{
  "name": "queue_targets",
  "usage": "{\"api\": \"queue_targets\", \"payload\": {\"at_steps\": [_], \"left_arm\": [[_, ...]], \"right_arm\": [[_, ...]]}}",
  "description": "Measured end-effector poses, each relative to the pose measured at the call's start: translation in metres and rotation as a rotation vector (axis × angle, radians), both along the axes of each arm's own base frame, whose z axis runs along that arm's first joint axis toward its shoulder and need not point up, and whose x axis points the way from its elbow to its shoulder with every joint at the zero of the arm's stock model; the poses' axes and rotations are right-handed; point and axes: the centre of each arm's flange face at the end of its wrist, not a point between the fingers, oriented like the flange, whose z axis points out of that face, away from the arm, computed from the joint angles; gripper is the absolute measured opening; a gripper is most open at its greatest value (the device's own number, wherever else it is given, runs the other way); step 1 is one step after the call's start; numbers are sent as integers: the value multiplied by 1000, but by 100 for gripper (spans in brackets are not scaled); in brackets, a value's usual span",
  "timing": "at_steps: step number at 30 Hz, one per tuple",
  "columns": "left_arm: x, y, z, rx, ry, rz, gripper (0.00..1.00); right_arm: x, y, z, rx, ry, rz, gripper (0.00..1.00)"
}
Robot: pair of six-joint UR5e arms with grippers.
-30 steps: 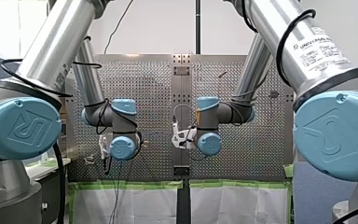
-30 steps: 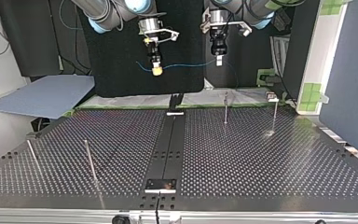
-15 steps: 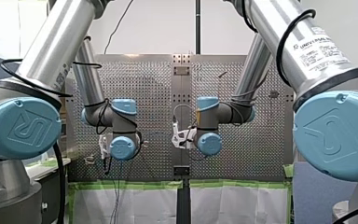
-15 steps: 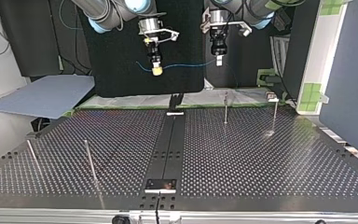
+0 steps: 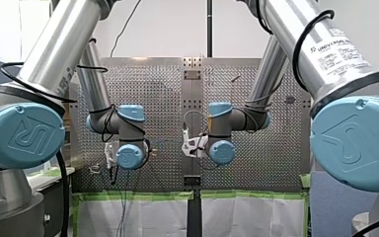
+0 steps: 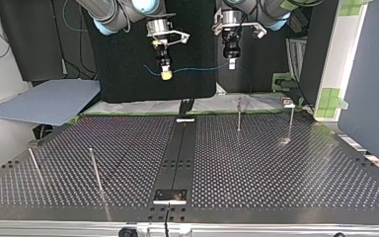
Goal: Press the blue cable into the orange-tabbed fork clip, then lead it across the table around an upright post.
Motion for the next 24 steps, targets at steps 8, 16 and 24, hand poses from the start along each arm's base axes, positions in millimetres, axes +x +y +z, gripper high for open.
{"api": "queue_targets", "payload": {"at_steps": [8, 16, 24], "left_arm": [[0, 0, 0, 0, 0, -1, 0], [0, 0, 0, 0, 0, -1, 0], [-1, 3, -4, -1, 7, -1, 0]], "right_arm": [[0, 0, 0, 0, 0, 0, 0], [0, 0, 0, 0, 0, 0, 0], [2, 1, -1, 3, -1, 0, 0]]}}
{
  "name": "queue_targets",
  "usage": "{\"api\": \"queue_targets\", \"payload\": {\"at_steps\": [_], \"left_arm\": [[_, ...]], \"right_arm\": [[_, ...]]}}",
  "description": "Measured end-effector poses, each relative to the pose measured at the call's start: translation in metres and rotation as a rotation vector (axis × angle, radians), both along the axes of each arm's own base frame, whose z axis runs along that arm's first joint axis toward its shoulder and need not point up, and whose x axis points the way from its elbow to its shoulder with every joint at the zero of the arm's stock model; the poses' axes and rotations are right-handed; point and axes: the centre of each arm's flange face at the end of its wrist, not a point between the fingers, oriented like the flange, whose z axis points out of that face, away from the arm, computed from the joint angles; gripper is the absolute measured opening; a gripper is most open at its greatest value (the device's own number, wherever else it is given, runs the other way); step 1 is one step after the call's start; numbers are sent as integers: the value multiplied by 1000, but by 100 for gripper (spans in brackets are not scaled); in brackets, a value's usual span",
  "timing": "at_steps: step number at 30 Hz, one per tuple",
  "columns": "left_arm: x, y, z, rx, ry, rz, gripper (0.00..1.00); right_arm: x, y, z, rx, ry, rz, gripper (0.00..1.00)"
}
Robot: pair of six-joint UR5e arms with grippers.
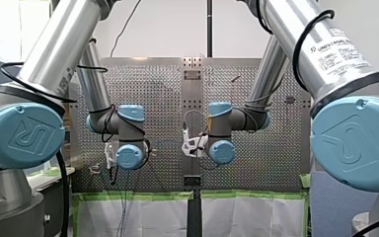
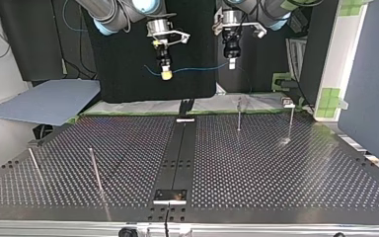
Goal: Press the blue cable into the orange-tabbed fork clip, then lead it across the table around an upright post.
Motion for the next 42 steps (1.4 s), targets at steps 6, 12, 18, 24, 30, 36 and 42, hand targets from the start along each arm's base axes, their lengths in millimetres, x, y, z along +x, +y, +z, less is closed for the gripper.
{"api": "queue_targets", "payload": {"at_steps": [6, 12, 18, 24, 30, 36, 42], "left_arm": [[-18, 15, -25, 20, 45, 1, 0], [-30, 22, -46, 33, 68, 0, 0], [-32, 23, -53, 37, 76, 1, 0], [-32, 24, -54, 37, 77, 1, 0], [-11, 18, -40, 10, 50, -13, 0], [8, 8, -17, -20, 19, -56, 0], [15, 8, 2, -30, 14, -72, 0]], "right_arm": [[19, 12, -16, 45, 16, 0, 0], [38, 33, -40, 79, 60, -1, 0], [36, 49, -74, 112, 114, -35, 0], [25, 55, -109, 147, 169, -64, 0], [11, 56, -109, 180, 175, -107, 0], [11, 44, -79, 187, 79, -114, 0], [24, 23, -40, 158, -31, -79, 0]]}}
